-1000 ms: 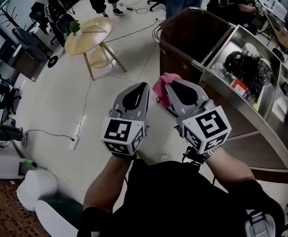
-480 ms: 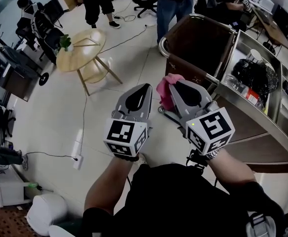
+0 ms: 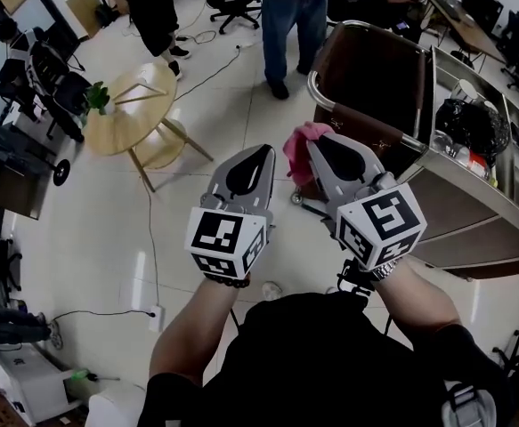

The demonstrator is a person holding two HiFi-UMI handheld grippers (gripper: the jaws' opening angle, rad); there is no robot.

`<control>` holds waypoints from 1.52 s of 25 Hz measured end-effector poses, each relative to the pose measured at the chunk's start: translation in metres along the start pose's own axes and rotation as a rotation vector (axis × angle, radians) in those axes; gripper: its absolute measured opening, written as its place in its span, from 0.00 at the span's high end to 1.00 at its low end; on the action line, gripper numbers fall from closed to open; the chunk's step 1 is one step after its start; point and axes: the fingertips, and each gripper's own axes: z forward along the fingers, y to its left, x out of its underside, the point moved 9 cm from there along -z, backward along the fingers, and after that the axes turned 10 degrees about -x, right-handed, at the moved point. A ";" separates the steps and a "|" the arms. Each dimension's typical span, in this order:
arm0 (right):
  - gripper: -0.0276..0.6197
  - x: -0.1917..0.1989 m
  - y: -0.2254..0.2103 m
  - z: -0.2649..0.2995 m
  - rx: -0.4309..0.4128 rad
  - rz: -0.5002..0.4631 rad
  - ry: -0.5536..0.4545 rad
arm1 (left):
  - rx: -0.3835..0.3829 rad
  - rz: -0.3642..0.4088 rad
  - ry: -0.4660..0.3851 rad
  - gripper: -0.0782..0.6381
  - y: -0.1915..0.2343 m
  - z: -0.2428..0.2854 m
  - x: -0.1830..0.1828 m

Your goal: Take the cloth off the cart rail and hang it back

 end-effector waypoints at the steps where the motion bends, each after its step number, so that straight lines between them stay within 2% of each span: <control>1: 0.93 -0.002 0.005 0.006 0.013 -0.001 0.004 | 0.013 -0.003 0.001 0.89 0.007 -0.003 -0.002; 7: 0.93 -0.012 0.029 0.039 0.049 -0.002 0.029 | 0.055 -0.026 -0.010 0.89 0.041 -0.014 -0.012; 13: 0.93 -0.015 0.025 0.055 0.051 0.016 0.032 | 0.071 -0.041 -0.012 0.89 0.054 -0.003 -0.012; 20: 0.93 -0.001 -0.020 0.071 0.045 0.034 0.012 | 0.073 -0.031 0.004 0.89 0.058 0.044 0.007; 32: 0.93 -0.002 -0.107 0.108 -0.011 0.044 -0.016 | 0.018 0.002 -0.036 0.89 0.072 0.128 -0.002; 38: 0.93 -0.002 -0.132 0.124 0.000 0.087 -0.013 | 0.036 0.002 -0.020 0.89 0.079 0.152 0.001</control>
